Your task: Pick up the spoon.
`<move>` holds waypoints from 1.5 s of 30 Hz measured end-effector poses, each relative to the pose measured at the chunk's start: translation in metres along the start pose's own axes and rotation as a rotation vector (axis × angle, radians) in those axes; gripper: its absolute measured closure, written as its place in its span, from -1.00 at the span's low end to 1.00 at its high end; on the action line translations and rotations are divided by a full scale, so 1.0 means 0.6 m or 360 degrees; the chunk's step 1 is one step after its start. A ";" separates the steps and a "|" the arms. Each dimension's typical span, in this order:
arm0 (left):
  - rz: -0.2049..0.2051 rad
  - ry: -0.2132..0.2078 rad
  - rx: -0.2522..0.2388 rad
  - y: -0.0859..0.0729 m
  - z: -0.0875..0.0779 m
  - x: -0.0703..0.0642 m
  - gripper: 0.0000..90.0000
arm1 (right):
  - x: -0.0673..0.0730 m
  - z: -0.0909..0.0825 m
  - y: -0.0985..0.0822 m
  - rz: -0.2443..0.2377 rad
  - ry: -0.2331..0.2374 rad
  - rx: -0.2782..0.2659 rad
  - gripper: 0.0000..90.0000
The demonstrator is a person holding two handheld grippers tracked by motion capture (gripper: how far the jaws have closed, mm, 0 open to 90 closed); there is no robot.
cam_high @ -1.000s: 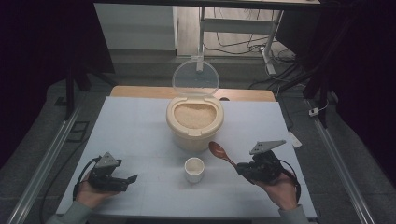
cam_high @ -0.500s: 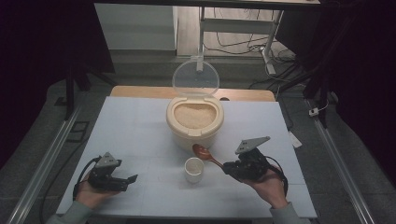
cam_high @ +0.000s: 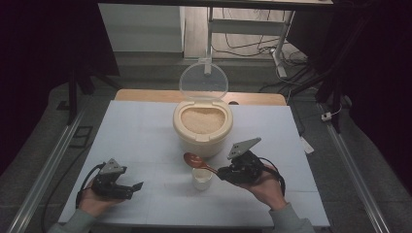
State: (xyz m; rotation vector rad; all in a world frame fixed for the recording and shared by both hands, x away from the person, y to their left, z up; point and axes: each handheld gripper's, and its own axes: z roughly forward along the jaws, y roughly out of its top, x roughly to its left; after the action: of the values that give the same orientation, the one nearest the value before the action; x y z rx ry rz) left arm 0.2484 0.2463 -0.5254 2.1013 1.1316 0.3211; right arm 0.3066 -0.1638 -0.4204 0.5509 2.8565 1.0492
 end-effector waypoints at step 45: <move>0.0735 -0.0493 0.0024 0.238 -0.008 -0.168 -0.58 | 0.025 0.041 0.031 -0.0224 0.0063 0.0062 0.77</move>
State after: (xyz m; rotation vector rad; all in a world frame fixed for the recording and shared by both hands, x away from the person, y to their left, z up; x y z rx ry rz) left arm 0.2763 0.1165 -0.4114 2.3135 0.4657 0.1884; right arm 0.3023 -0.1302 -0.4266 0.3291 2.9053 0.9953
